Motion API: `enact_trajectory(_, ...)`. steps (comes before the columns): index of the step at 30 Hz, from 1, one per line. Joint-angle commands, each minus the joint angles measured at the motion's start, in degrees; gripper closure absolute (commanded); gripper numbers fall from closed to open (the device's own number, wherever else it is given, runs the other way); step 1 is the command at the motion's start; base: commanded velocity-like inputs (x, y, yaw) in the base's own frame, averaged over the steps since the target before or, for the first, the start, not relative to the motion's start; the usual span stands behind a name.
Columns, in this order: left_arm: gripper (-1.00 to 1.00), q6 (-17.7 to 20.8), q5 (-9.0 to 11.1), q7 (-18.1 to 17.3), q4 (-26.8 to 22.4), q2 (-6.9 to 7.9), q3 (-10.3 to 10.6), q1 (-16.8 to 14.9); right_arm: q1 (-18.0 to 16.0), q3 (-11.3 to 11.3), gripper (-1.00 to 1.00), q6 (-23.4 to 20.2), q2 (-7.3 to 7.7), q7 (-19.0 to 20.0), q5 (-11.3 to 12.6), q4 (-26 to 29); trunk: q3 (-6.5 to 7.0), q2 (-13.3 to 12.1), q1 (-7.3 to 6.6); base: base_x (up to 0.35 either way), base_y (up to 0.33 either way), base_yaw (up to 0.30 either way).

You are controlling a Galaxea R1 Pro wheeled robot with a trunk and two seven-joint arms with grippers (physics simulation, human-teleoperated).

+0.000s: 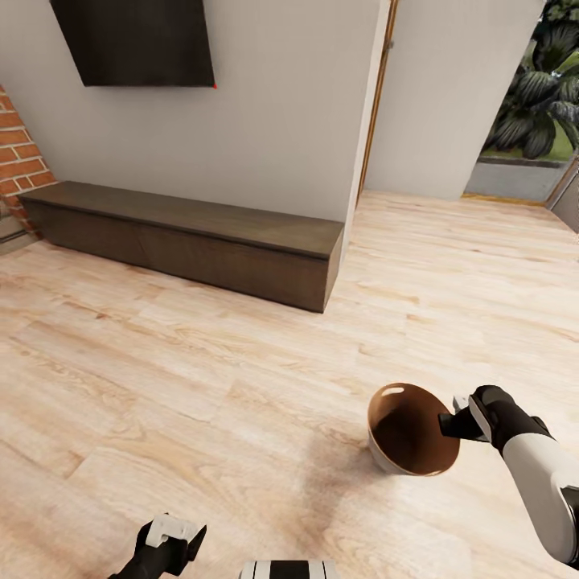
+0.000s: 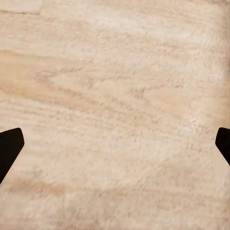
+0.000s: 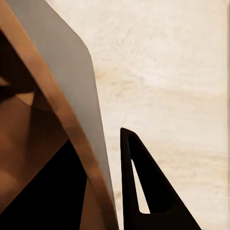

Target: Put the three can of soda from the living room inside the tash can in the kitchen.

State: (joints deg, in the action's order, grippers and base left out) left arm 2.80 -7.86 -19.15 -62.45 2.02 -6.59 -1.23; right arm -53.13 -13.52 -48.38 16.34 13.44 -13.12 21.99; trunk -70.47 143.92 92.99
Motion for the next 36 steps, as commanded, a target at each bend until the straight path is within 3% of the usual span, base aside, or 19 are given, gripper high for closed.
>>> enact_trajectory(1,-1.00,0.0,0.0,0.0,0.0,0.00,0.0,0.0,0.0,-0.1,1.00,-0.1,-0.01,0.1,0.8,0.0,0.23,0.0,-0.03,0.000,0.000,0.000)
enact_trajectory(36,-1.00,0.0,-0.2,0.3,0.4,-0.07,0.0,0.0,0.1,-0.2,1.00,0.0,-1.11,0.0,0.7,0.0,7.99,-0.5,-0.93,0.000,0.000,0.000)
